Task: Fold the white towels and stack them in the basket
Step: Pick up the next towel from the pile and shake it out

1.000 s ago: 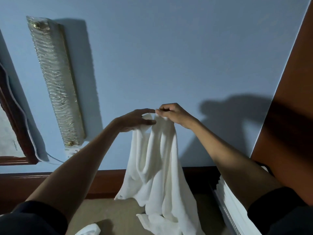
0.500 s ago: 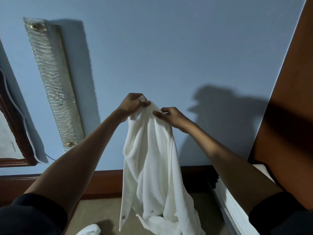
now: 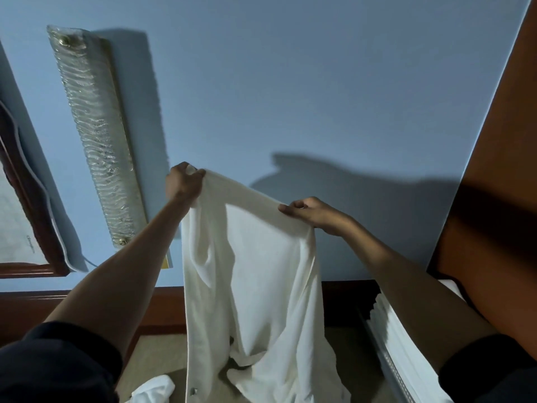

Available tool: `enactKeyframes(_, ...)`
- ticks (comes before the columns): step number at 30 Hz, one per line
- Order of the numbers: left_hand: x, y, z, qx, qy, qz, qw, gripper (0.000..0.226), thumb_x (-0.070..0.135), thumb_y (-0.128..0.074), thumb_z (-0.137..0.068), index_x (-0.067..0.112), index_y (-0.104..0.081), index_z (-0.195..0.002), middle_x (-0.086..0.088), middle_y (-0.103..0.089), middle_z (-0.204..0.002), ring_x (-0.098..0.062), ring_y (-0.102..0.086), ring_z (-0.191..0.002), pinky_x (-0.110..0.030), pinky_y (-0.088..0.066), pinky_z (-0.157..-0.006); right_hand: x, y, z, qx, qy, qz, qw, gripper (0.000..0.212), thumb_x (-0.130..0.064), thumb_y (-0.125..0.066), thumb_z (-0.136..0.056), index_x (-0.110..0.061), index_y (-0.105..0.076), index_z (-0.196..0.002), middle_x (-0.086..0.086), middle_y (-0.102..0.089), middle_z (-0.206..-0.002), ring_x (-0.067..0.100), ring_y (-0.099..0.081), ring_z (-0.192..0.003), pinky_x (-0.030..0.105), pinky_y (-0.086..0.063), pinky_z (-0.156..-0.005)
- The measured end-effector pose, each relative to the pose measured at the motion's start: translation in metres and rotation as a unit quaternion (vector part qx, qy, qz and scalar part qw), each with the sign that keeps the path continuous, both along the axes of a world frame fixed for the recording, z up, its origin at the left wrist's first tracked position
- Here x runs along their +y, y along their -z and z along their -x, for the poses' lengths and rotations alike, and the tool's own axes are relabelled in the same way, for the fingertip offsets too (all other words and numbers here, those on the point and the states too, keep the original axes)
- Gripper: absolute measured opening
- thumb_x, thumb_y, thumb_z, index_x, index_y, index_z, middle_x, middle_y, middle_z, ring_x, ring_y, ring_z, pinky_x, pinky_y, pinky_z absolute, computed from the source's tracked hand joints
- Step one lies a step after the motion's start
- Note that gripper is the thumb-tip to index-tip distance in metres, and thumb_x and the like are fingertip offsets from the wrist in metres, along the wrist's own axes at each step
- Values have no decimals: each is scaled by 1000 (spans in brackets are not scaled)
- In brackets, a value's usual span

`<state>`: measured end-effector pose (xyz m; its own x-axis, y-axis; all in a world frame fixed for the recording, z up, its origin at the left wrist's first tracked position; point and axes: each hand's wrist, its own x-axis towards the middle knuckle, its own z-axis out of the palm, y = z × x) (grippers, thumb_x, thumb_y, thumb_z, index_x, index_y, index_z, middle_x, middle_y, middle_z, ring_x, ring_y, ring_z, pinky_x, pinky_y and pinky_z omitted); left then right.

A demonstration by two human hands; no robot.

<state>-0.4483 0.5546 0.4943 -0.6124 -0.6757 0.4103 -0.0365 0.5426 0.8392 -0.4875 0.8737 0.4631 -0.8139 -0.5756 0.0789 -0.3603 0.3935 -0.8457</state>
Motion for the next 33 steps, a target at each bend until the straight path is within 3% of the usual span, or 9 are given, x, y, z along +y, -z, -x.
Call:
enactKeyframes(4,-8,17,-4,-58,-32,25,997,18,30,-70,-89,13,-67,-94,-17,-72,-107,-36,-67,-101,-40,-56,-83,12,7,3,17,21,-11,1000,47,-65,-70,-82,-19,-68,-70,-9,-65,-71,6,-61,-67,23,-44,-65)
enactKeyframes(8,17,14,-8,-145,200,76,966,39,22,-83,-83,22,-67,-118,-8,-63,-119,-23,-64,-81,-25,-50,-54,-5,-9,0,92,54,35,994,43,-51,-67,-93,-27,-63,-58,-17,-51,-57,0,-47,-55,22,-35,-56)
enactKeyframes(12,66,2,-19,-264,447,99,849,66,46,-85,-81,34,-58,-140,9,-59,-139,-13,-60,-121,-28,-52,-98,-30,-32,-9,120,18,51,991,40,-48,-70,-92,-19,-66,-65,-10,-46,-59,6,-44,-56,20,-35,-53)
enactKeyframes(15,78,-4,-21,-271,506,15,819,48,44,-74,-92,8,-69,-123,-8,-74,-116,-18,-70,-106,-34,-57,-96,-29,-46,-11,126,4,52,991,48,-51,-70,-91,-15,-55,-64,-5,-29,-60,12,-29,-56,20,-24,-47)
enactKeyframes(17,74,-8,-22,-245,510,-6,825,48,40,-74,-93,-6,-64,-104,-17,-67,-95,-24,-66,-86,-36,-57,-78,-20,-47,-8,117,7,54,992,52,-54,-70,-90,-14,-48,-65,-3,-24,-63,14,-24,-57,22,-20,-48)
enactKeyframes(21,68,-21,-22,-161,476,-19,864,33,35,-71,-96,5,-62,-88,-5,-54,-73,-16,-54,-62,-24,-44,-53,-9,-35,-4,86,27,37,995,67,-64,-75,-80,-11,-35,-68,5,-29,-71,18,-30,-64,34,-21,-60)
enactKeyframes(25,69,-32,-16,-67,426,-60,900,33,33,-77,-91,4,-64,-80,-9,-56,-74,-22,-56,-67,-30,-43,-58,-7,-26,4,54,41,36,997,59,-65,-86,-64,-13,-61,-79,3,-53,-72,16,-53,-65,31,-35,-66)
enactKeyframes(28,74,-38,-12,-15,391,-80,917,33,33,-78,-89,4,-66,-79,-7,-59,-73,-21,-59,-67,-30,-46,-60,-7,-28,10,50,50,23,997,76,-68,-90,-54,-2,-63,-81,2,-57,-74,15,-56,-67,32,-35,-68)
enactKeyframes(33,81,-52,-10,60,371,-89,922,58,35,-78,-87,-16,-52,-82,-10,-44,-77,-22,-45,-72,-34,-37,-64,-4,-17,18,82,71,40,993,54,-40,-88,-72,5,-59,-73,0,-48,-66,13,-47,-61,30,-30,-62)
